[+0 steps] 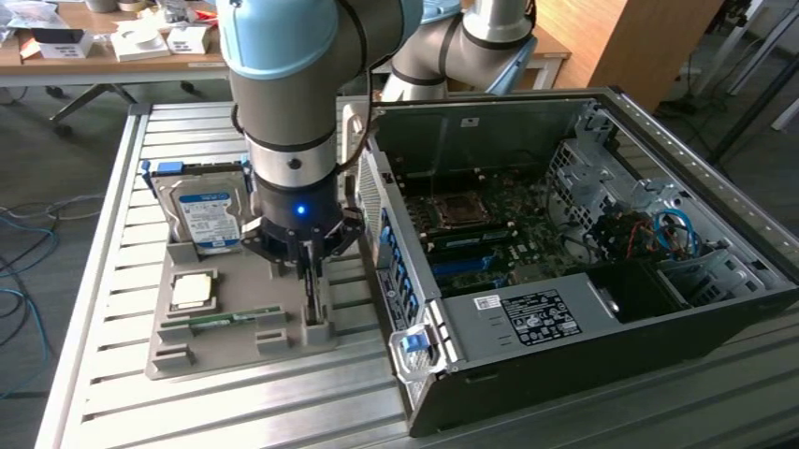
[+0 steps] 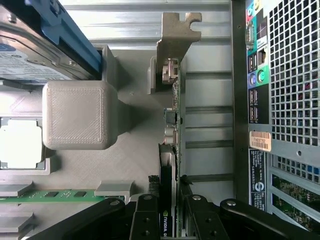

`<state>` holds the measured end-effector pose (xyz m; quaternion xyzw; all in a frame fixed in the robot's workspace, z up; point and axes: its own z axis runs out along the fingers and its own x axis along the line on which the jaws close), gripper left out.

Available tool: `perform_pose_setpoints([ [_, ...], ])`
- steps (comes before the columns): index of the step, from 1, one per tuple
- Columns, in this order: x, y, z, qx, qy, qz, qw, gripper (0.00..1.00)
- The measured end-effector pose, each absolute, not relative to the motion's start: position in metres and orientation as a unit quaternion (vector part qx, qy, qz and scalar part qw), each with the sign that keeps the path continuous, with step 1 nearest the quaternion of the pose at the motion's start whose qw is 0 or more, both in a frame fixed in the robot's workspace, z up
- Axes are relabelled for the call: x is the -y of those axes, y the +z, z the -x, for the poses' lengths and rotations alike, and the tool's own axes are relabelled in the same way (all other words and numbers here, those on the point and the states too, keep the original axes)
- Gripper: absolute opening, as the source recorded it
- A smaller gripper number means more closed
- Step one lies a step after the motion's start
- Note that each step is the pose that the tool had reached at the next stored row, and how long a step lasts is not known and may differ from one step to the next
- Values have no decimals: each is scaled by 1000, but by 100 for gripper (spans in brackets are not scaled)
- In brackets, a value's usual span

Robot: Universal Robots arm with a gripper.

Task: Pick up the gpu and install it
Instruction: 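Pick up the gpu and move the gpu toward the slot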

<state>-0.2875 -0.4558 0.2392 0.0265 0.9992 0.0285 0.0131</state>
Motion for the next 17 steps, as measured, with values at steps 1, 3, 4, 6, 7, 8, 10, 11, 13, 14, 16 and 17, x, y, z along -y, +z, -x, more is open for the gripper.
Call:
perform_pose_setpoints([
  [1, 456, 242, 288, -999, 29, -26, 13, 26],
  [3, 456, 248, 288, -999, 28, -26, 13, 26],
  [4, 456, 251, 288, -999, 29, -26, 13, 26],
  [6, 456, 258, 288, -999, 28, -26, 13, 26],
  [7, 456, 261, 288, -999, 28, -26, 13, 26],
  [8, 456, 265, 288, -999, 29, -26, 13, 26],
  [10, 456, 273, 288, -999, 28, -26, 13, 26],
  [11, 456, 277, 288, -999, 29, -26, 13, 26],
  [13, 456, 285, 288, -999, 29, -26, 13, 26],
  [14, 456, 289, 288, -999, 28, -26, 13, 26],
  [16, 456, 298, 288, -999, 29, -26, 13, 26],
  [17, 456, 302, 288, -999, 28, -26, 13, 26],
])
